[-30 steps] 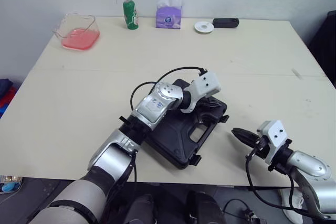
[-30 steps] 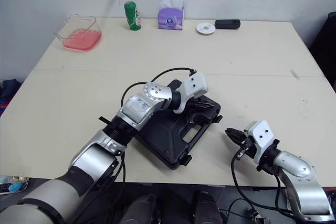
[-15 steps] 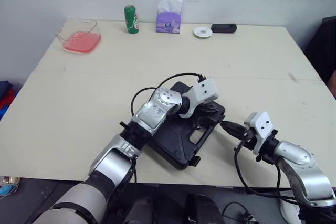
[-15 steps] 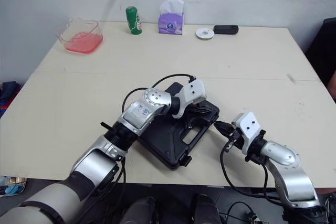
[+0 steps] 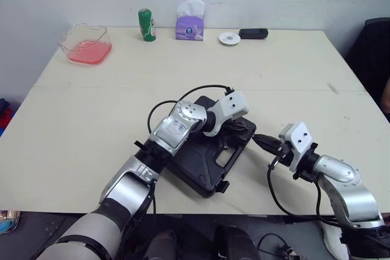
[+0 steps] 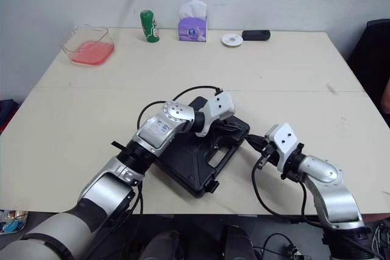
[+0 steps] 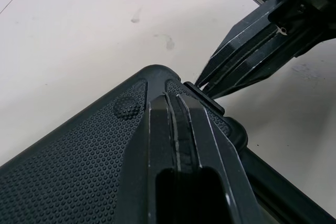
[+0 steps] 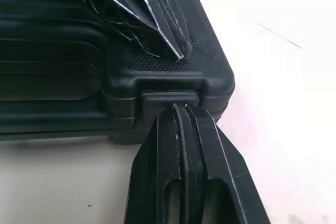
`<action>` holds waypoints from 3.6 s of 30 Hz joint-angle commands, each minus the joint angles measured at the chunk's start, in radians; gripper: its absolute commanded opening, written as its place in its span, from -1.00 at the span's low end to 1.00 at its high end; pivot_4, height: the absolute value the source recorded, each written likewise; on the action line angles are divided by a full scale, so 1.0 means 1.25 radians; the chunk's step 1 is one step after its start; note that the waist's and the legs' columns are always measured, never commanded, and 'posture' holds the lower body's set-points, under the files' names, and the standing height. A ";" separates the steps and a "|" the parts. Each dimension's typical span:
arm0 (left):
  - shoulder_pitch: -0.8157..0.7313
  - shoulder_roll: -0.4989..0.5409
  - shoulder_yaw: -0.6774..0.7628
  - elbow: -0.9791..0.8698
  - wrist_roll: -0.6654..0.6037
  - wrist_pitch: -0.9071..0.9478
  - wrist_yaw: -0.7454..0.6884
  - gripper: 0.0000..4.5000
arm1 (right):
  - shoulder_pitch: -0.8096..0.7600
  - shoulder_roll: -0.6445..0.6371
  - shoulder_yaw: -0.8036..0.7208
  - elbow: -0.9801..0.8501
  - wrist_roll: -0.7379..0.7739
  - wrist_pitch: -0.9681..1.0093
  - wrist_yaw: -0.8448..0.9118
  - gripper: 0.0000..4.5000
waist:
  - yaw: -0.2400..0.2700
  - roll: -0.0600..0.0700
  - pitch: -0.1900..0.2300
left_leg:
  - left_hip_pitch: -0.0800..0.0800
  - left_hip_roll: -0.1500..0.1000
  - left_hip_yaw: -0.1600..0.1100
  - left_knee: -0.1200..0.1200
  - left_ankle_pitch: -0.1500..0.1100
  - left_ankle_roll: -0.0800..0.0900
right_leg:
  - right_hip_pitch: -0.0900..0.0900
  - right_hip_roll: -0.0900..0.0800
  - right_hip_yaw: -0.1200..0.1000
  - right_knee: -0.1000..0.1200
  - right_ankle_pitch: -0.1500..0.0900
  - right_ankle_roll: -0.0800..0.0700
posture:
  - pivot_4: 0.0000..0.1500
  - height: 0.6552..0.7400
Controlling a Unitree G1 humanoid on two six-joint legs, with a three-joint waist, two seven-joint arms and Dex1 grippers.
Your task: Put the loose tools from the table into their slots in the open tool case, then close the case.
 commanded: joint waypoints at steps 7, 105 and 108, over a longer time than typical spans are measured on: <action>0.075 0.021 -0.076 0.085 0.059 0.089 -0.009 -1.00 | -0.065 0.027 0.048 -0.018 -0.003 0.016 0.014 -1.00 | -0.011 -0.002 -0.003 | 0.002 0.002 0.001 -0.001 0.000 -0.001 | 0.000 0.001 0.001 0.000 -0.001 -0.001 | 1.00 1.00; 0.549 0.470 0.024 -0.527 -0.058 -0.051 -0.122 -1.00 | -0.036 0.017 0.183 -0.105 0.090 -0.006 0.245 -1.00 | -0.008 0.012 -0.006 | 0.004 0.005 -0.002 -0.015 0.000 -0.003 | -0.002 0.001 -0.002 -0.003 -0.002 -0.011 | 1.00 1.00; 0.573 0.464 0.075 -0.535 -0.090 -0.133 -0.138 -1.00 | -0.027 -0.009 0.167 -0.142 0.117 0.026 0.262 -1.00 | -0.008 0.013 -0.006 | 0.005 0.006 -0.002 -0.019 0.002 -0.004 | -0.003 0.002 -0.002 -0.003 -0.003 -0.012 | 1.00 1.00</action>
